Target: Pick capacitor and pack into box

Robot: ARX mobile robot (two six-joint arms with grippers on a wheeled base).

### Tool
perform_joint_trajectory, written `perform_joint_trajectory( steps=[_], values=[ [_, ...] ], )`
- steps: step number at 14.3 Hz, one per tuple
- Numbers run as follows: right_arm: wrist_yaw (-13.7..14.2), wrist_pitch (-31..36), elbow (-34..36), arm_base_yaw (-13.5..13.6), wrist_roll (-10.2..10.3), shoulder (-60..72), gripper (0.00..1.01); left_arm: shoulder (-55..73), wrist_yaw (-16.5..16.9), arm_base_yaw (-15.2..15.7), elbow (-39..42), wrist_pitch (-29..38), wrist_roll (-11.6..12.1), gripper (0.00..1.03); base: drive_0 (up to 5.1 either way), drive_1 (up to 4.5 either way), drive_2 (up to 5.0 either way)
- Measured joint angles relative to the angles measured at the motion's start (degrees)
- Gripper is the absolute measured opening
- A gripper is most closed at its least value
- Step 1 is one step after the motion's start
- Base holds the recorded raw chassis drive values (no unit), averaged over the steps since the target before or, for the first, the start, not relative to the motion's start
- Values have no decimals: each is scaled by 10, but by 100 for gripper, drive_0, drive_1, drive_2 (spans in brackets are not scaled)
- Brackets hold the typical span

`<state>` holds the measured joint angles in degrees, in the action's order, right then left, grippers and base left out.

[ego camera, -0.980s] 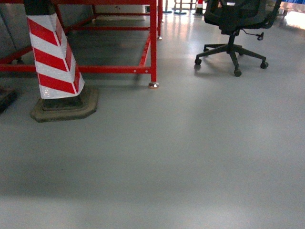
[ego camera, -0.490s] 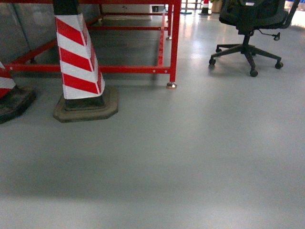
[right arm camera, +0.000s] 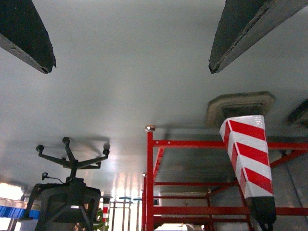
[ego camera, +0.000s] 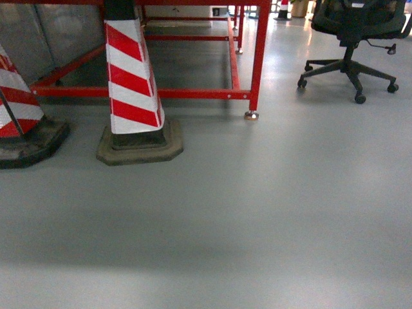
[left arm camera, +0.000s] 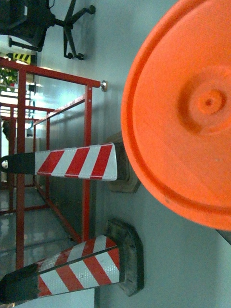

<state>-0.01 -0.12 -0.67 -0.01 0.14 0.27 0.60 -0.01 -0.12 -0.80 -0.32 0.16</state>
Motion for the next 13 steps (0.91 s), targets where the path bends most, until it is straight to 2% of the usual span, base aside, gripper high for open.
perform_joint_trajectory(
  steps=[9,13],
  values=[
    [0,-3,0,0,0,0,98,0,0,0,0,0,0,42,-493,243,243],
    [-2,1,0,0,0,0,98,0,-2,0,0,-2,0,42,0,0,0]
  ],
)
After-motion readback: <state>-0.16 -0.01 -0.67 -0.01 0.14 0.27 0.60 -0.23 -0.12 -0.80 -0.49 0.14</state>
